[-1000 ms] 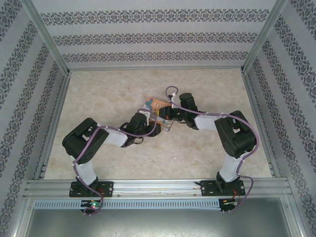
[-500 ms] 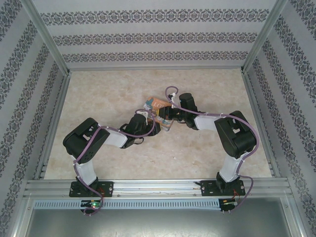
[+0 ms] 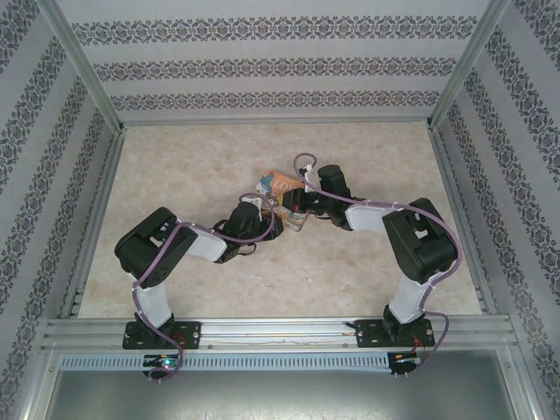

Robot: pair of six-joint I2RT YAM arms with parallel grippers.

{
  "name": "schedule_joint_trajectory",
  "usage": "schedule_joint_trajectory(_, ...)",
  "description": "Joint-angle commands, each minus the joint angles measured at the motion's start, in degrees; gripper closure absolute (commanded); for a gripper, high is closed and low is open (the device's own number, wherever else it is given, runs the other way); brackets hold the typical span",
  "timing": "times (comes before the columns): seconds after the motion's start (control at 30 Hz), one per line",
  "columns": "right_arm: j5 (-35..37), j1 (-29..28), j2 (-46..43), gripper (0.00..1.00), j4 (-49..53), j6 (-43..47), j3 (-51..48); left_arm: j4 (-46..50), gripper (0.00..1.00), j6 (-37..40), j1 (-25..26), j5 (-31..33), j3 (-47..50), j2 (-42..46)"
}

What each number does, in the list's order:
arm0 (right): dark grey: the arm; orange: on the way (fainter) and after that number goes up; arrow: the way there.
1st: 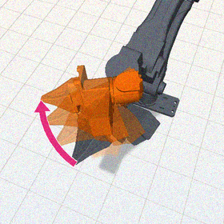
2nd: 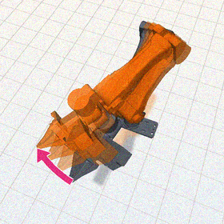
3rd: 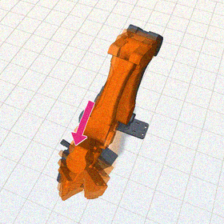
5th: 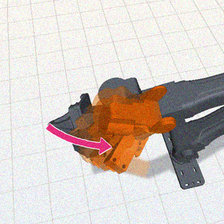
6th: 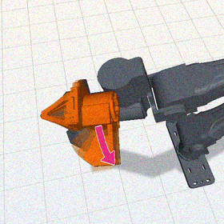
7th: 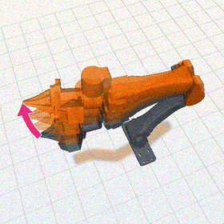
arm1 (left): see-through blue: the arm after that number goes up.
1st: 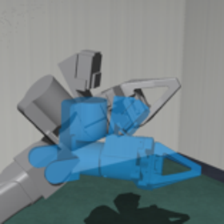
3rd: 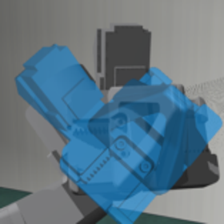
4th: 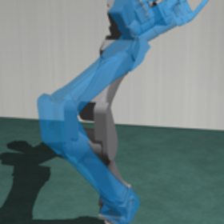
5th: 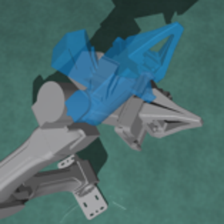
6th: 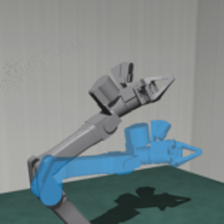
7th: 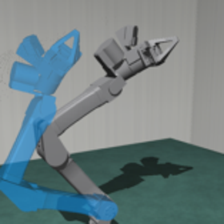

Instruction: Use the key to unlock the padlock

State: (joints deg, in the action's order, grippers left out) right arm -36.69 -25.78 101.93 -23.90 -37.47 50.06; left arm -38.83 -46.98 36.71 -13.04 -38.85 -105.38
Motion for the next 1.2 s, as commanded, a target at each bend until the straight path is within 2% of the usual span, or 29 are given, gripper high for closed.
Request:
schedule_joint_trajectory(0.0, -0.76, -0.81, -2.97, 1.0, 5.99, 0.89, -0.77, -0.67, 0.77, -0.05, 0.03, 0.48, -1.35, -0.05)
schedule_joint_trajectory(0.23, 2.45, 0.64, -13.7, 1.0, 5.0, 5.17, -5.45, 1.75, 0.77, 0.05, 0.03, -2.02, -2.17, 2.48)
schedule_joint_trajectory(0.47, 7.53, 0.32, -25.18, 1.0, 3.07, 11.58, -19.08, 2.91, 0.77, -2.64, 0.03, -5.65, -3.13, 3.44)
schedule_joint_trajectory(0.63, 13.8, -2.79, -30.0, 1.0, -0.35, 14.22, -27.76, 4.11, 0.77, -4.49, 0.03, -7.6, -4.08, 3.87)
schedule_joint_trajectory(0.8, 21.79, -8.22, -29.27, 1.0, -4.54, 16.98, -33.02, 5.74, 0.77, -4.96, 0.03, -8.5, -4.83, 4.37)
schedule_joint_trajectory(1.17, 28.74, -11.35, -19.61, 1.0, -14.97, 19.43, -33.37, 6.28, 0.77, -5.34, 0.03, -8.74, -5.34, 4.3)
